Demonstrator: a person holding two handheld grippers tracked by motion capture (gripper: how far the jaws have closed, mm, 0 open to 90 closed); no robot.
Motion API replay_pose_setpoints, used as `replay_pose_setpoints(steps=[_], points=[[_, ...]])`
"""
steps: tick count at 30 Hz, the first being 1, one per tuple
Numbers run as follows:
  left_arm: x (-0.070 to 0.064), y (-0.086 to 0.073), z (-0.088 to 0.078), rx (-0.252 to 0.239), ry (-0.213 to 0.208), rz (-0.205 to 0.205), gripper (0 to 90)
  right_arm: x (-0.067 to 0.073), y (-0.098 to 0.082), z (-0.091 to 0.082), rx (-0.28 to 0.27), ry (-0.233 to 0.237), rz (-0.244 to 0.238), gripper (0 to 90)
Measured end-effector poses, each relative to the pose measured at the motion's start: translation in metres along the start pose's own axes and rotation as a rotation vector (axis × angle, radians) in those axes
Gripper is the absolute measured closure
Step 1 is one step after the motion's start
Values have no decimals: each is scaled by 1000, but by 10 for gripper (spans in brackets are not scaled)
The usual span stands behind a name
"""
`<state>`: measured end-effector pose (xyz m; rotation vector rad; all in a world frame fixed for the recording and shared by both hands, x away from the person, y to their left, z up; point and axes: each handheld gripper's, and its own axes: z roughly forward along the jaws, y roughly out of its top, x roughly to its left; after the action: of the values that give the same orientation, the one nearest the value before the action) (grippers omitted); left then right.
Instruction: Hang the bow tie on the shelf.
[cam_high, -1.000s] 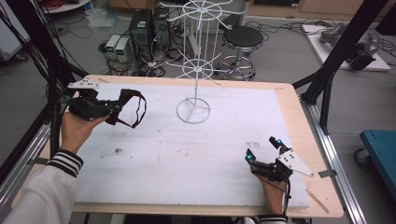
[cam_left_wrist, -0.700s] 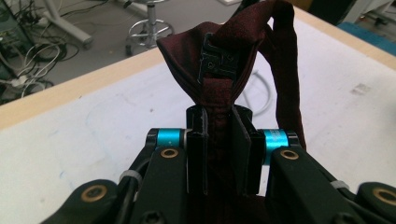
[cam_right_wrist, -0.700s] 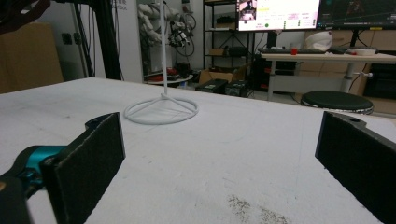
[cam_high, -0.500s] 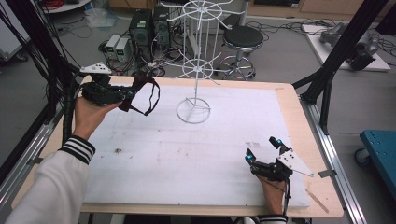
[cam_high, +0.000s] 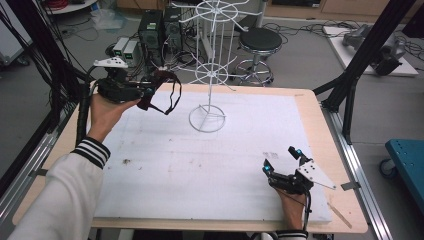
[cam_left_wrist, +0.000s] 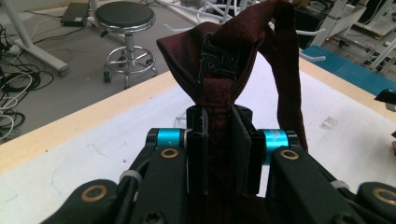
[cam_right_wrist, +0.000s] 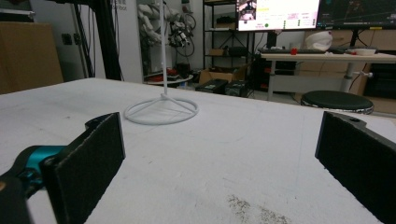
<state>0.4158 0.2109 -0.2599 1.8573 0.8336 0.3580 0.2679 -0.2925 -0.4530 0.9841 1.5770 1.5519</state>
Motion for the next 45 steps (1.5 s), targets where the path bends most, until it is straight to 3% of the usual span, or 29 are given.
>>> replay_pose_setpoints(steps=[7,10,27,45], points=[[-2,9,15,6,-16,24,770,0,0,0,0,0,-1,7],[-2,11,22,-4,-31,15,770,0,0,0,1,2,5,7],[1,5,50,3,-16,-14,770,0,0,0,2,3,6,7],[-3,-3,75,57,20,-19,769,1,0,0,3,5,6,7]])
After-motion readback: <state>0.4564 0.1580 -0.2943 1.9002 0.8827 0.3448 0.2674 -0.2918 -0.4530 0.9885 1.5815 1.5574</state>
